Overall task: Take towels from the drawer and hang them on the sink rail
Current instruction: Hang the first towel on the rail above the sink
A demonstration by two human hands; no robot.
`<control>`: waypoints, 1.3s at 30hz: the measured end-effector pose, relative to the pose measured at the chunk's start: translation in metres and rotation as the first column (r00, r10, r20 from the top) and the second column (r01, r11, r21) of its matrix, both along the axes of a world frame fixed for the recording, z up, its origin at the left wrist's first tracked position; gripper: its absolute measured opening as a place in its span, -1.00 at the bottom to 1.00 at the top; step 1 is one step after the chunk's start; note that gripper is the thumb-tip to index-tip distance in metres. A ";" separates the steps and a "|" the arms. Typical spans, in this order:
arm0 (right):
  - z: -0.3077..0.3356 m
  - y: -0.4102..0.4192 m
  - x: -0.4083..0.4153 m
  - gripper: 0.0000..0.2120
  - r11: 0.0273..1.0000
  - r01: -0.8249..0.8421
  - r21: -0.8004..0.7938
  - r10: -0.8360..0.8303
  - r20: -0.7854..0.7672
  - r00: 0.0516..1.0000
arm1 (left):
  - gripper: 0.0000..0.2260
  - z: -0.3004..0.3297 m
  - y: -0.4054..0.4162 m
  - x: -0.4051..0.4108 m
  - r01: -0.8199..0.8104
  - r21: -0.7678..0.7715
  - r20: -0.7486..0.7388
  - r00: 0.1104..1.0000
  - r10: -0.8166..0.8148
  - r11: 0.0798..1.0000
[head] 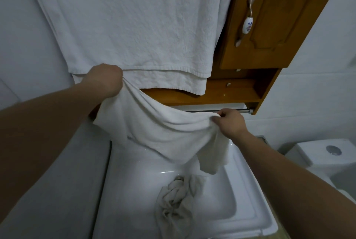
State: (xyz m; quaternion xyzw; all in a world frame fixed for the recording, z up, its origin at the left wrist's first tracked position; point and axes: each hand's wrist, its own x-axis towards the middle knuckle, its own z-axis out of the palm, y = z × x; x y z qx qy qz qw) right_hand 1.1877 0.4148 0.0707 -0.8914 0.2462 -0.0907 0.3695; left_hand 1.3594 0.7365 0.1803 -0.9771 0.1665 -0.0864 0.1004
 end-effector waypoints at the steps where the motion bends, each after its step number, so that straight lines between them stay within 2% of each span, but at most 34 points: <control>1: 0.002 0.003 0.002 -0.81 1.000 -0.019 0.024 0.018 0.021 1.000 | -0.73 0.000 -0.004 -0.002 0.025 -0.023 0.007 1.000 -0.024 0.999; 4: 0.015 0.020 0.008 -0.77 0.994 -0.100 0.037 0.096 0.083 0.992 | -0.74 0.001 -0.023 -0.015 0.093 -0.094 -0.018 0.995 -0.095 0.991; 6: 0.025 0.031 0.014 -0.77 0.985 -0.170 0.043 0.162 0.139 0.977 | -0.72 0.000 -0.041 -0.030 0.138 -0.139 -0.093 0.984 -0.151 0.981; 9: 0.041 0.047 0.020 -0.85 0.966 -0.251 0.057 0.234 0.210 0.949 | -0.64 -0.005 -0.070 -0.059 0.243 -0.232 -0.237 0.925 -0.297 0.942; 13: 0.052 0.063 0.028 -0.91 0.941 -0.335 0.052 0.306 0.296 0.905 | -0.68 -0.015 -0.103 -0.085 0.332 -0.386 -0.299 0.838 -0.457 0.861; 15: 0.052 0.064 0.030 -0.91 0.938 -0.339 0.069 0.300 0.325 0.897 | -0.77 -0.018 -0.111 -0.089 0.327 -0.421 -0.343 0.806 -0.482 0.846; 17: 0.051 0.061 0.029 -0.95 0.933 -0.340 0.115 0.284 0.342 0.896 | -0.81 -0.018 -0.110 -0.085 0.253 -0.482 -0.400 0.788 -0.467 0.839; 21: 0.050 0.057 0.024 -0.90 0.924 -0.320 0.210 0.235 0.349 0.907 | -0.73 -0.019 -0.102 -0.078 0.133 -0.593 -0.437 0.775 -0.456 0.794; 23: 0.050 0.056 0.021 -0.86 0.907 -0.319 0.274 0.220 0.337 0.916 | -0.75 -0.020 -0.103 -0.078 0.182 -0.563 -0.413 0.783 -0.465 0.806; 26: 0.047 0.053 0.016 -0.83 0.856 -0.322 0.405 0.212 0.292 0.932 | -0.78 -0.021 -0.101 -0.073 0.265 -0.446 -0.305 0.853 -0.423 0.855; 30: 0.043 0.044 0.010 -0.86 0.801 -0.323 0.504 0.217 0.258 0.941 | -0.77 -0.024 -0.084 -0.049 0.182 -0.424 -0.208 0.934 -0.291 0.887; 35: 0.039 0.039 0.008 -0.92 0.770 -0.334 0.543 0.300 0.152 0.942 | -0.77 -0.033 -0.076 -0.042 0.169 -0.319 -0.121 0.969 -0.217 0.933; 39: 0.029 0.032 0.004 -0.92 0.749 -0.321 0.579 0.292 0.147 0.945 | -0.75 -0.028 -0.059 -0.028 0.051 -0.328 -0.147 0.984 -0.104 0.943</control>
